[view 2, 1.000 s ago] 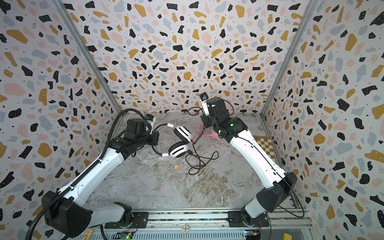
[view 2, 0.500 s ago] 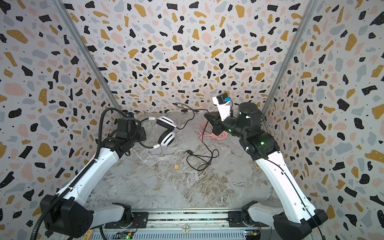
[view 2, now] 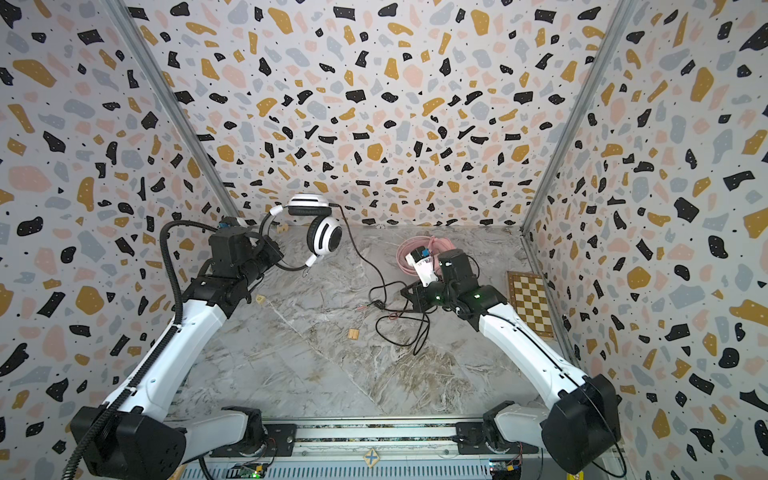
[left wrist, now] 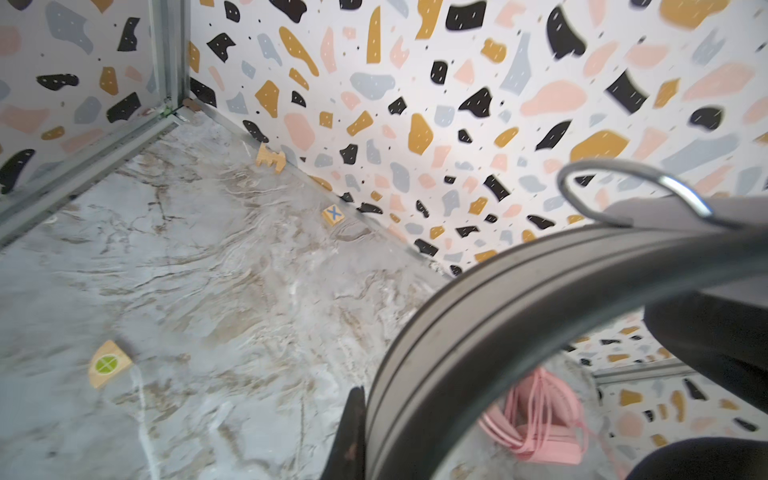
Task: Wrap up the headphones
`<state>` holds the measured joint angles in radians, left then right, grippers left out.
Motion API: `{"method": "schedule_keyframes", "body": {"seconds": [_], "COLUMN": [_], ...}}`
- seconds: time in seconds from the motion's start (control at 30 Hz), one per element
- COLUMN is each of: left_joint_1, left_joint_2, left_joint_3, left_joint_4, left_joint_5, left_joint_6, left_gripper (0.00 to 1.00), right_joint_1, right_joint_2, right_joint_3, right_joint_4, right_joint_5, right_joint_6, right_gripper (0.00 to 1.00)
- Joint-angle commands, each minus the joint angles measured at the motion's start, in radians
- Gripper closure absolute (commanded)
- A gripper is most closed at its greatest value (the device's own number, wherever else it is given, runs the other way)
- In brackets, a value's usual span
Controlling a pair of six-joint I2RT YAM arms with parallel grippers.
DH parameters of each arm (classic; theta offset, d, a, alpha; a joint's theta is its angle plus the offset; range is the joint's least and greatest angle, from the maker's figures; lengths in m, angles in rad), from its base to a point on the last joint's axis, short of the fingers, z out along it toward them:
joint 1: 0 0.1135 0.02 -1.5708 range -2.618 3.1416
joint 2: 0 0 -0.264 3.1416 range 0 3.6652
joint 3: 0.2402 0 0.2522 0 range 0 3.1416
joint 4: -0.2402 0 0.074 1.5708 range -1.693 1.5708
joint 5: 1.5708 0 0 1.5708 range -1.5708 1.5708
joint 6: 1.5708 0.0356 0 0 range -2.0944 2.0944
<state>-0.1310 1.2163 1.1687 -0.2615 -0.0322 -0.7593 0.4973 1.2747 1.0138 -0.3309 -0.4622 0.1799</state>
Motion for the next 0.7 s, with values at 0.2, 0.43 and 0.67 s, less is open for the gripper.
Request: {"method": "schedule_keyframes", "body": {"seconds": [0.2, 0.43, 0.67], "left_joint_1": [-0.014, -0.106, -0.131], "left_joint_2": [-0.037, -0.042, -0.017], "left_joint_3": [0.006, 0.009, -0.006], "left_joint_4": [0.243, 0.152, 0.116], "left_joint_5": [0.222, 0.007, -0.070], "left_joint_6": [-0.346, -0.279, -0.186], "left_gripper": [1.00, 1.00, 1.00], "right_joint_1": [0.075, 0.236, 0.279], "right_joint_2": [0.046, 0.155, 0.115], "right_joint_3": [-0.010, 0.207, 0.327], "right_joint_4": [0.180, 0.064, -0.078], "right_joint_5": [0.130, 0.241, 0.342], "right_joint_6": [0.092, 0.014, -0.054], "right_gripper": [1.00, 1.00, 1.00]}}
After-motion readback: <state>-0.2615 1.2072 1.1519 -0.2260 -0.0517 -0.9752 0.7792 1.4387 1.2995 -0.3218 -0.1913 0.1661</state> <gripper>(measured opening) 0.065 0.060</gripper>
